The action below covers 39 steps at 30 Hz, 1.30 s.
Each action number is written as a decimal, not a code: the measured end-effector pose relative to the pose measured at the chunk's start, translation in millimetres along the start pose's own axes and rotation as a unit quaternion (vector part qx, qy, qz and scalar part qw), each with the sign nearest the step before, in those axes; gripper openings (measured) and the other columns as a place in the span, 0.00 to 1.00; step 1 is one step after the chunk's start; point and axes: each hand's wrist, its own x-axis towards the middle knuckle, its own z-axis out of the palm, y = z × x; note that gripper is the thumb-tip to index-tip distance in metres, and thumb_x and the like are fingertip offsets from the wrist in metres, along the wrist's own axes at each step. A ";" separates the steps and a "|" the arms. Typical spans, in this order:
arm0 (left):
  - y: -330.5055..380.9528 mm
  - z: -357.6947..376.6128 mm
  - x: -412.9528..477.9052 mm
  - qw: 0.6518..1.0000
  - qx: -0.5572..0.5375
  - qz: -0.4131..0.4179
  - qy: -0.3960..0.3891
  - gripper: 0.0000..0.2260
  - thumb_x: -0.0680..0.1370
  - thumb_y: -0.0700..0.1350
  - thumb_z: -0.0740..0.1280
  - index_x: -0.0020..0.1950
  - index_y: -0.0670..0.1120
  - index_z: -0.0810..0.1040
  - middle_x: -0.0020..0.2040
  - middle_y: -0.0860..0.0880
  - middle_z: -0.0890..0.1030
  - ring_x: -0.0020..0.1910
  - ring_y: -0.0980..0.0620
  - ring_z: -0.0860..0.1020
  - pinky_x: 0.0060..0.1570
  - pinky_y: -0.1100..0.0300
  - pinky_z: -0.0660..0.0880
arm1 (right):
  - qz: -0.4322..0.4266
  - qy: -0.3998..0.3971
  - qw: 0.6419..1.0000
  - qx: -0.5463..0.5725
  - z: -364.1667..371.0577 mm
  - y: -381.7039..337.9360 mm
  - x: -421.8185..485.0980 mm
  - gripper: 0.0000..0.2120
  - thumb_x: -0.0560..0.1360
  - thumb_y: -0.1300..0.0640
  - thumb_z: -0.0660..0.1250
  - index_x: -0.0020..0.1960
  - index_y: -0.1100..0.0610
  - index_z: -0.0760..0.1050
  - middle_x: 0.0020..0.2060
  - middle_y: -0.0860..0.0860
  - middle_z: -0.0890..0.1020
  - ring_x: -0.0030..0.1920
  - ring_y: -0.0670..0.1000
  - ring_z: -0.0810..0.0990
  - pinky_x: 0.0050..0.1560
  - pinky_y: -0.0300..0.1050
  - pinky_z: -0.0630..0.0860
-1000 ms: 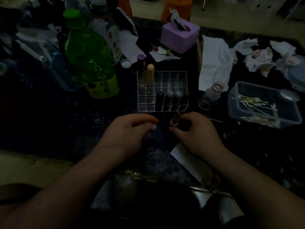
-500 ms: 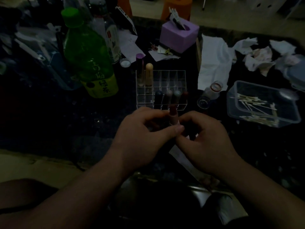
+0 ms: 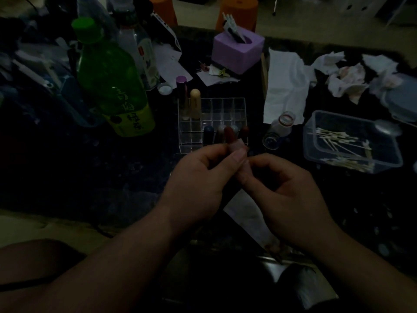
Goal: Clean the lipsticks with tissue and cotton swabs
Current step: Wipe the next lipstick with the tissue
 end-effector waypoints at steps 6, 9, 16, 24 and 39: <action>-5.1 3.6 0.7 0.997 -0.072 0.012 0.021 0.14 0.73 0.50 0.66 0.56 0.49 0.83 0.54 0.51 0.86 0.57 0.53 0.83 0.60 0.51 0.78 | -0.020 -0.052 0.997 0.060 -3.9 -7.8 1.5 0.08 0.79 0.59 0.63 0.53 0.57 0.81 0.38 0.41 0.82 0.40 0.40 0.81 0.42 0.31 0.74; -2.8 2.8 -1.1 0.993 -0.116 -0.001 0.014 0.15 0.74 0.49 0.67 0.56 0.46 0.83 0.51 0.49 0.86 0.51 0.50 0.84 0.53 0.50 0.81 | 0.046 -0.076 0.986 0.144 -3.8 -10.6 3.8 0.10 0.79 0.57 0.62 0.52 0.59 0.81 0.31 0.42 0.80 0.29 0.38 0.76 0.32 0.28 0.70; -0.2 -4.5 1.3 0.990 -0.130 -0.029 -0.045 0.15 0.77 0.48 0.65 0.60 0.44 0.83 0.44 0.48 0.84 0.45 0.43 0.77 0.48 0.46 0.75 | 0.120 -0.202 0.925 0.300 -11.8 -11.9 10.8 0.13 0.78 0.55 0.61 0.40 0.62 0.76 0.37 0.65 0.69 0.33 0.52 0.65 0.35 0.43 0.66; -4.0 -1.3 -0.5 0.999 -0.035 0.027 -0.015 0.08 0.76 0.47 0.70 0.51 0.46 0.86 0.59 0.47 0.82 0.59 0.50 0.82 0.61 0.47 0.78 | 0.050 -0.055 0.996 0.048 -13.8 -9.4 8.9 0.17 0.65 0.52 0.76 0.41 0.64 0.76 0.38 0.60 0.82 0.41 0.61 0.82 0.43 0.54 0.80; 7.3 -0.4 -5.4 0.998 0.024 0.049 -0.010 0.12 0.73 0.50 0.67 0.52 0.47 0.85 0.58 0.49 0.82 0.56 0.59 0.82 0.51 0.67 0.77 | 0.025 -0.050 0.998 0.039 -12.2 -14.3 6.2 0.15 0.66 0.49 0.72 0.41 0.61 0.80 0.36 0.57 0.82 0.39 0.58 0.81 0.41 0.53 0.80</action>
